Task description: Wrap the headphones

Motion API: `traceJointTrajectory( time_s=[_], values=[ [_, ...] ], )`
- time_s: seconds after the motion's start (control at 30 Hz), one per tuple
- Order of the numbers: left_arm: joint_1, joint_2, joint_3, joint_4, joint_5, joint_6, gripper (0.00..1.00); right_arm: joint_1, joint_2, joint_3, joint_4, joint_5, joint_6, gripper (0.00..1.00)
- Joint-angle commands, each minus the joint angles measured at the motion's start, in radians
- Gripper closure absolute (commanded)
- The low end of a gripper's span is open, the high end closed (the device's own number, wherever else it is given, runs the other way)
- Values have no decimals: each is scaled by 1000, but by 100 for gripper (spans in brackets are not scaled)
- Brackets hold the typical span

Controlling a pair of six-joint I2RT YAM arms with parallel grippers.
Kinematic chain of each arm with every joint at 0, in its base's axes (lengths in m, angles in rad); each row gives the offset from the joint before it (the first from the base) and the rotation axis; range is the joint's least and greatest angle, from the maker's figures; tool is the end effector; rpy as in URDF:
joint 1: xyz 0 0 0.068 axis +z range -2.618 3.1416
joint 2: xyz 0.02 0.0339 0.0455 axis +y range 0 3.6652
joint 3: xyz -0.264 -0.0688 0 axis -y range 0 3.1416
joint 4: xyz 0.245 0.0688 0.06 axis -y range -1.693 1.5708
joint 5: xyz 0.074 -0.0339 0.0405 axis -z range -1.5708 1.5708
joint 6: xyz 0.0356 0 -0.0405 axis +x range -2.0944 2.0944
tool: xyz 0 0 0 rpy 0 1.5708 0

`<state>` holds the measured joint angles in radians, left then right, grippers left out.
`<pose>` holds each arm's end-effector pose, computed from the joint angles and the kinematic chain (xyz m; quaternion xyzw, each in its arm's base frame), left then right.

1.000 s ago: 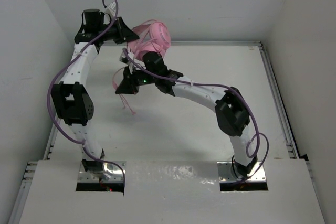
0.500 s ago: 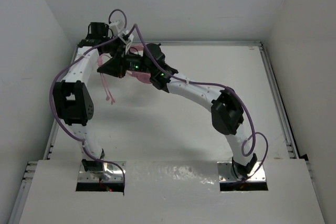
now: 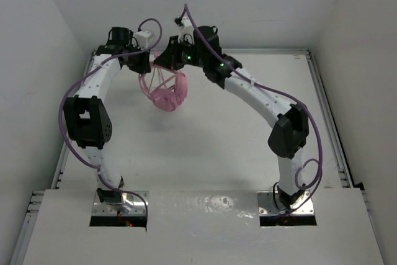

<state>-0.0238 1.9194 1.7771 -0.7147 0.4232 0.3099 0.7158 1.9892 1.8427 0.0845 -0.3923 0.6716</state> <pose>0.4304 -0.0249 0.3058 0.2245 0.8912 -0.1461 0.3661 0.3571 0.3286 0.3717 -0.1492 0.7116 0.5387 0.4257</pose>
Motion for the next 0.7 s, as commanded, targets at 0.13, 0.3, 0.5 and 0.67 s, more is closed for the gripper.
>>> traceJointTrajectory(
  time_s=[0.13,0.3,0.5,0.67],
  values=[
    [-53,-48,81,-81,-50,254,100,-42,-32,285,-728,111,-427,100],
    [-64,-42,116,-106,-55,302,100,-47,-75,276,-847,292,-575,100],
    [-65,-40,171,-160,3,295,100,-47,-113,192,-810,555,-700,100],
    [-62,-43,255,-239,174,255,100,-99,-156,-12,-599,511,-710,100]
  ],
)
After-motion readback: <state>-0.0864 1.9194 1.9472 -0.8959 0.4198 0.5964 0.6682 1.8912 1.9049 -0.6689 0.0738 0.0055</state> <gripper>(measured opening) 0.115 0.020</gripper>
